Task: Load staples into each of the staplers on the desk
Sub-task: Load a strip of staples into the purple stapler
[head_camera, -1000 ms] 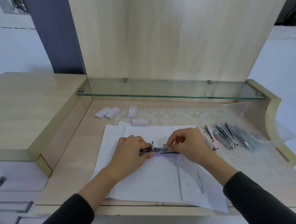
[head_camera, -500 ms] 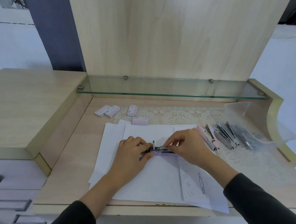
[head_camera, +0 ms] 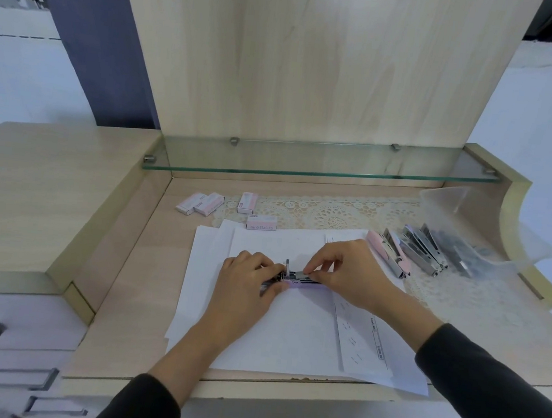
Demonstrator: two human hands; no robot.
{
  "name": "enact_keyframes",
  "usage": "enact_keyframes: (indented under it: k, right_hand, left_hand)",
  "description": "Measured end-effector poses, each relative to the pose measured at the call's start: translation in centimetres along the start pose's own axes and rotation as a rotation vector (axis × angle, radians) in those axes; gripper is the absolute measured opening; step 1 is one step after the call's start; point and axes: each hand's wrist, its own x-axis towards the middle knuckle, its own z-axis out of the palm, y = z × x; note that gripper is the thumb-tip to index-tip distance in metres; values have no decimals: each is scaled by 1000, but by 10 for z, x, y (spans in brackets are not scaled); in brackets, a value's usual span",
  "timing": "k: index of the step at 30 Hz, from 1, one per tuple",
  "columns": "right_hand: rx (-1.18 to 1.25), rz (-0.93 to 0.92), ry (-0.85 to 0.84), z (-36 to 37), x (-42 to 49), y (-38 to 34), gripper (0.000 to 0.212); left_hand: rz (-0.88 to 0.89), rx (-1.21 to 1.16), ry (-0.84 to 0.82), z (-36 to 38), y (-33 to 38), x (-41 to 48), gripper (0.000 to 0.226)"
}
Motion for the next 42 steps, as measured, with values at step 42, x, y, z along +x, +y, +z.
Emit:
enact_keyframes:
  k: [42]
  right_hand:
    - [-114, -141, 30, 1, -9, 16, 18]
  left_hand:
    - [75, -37, 112, -1, -2, -2, 32]
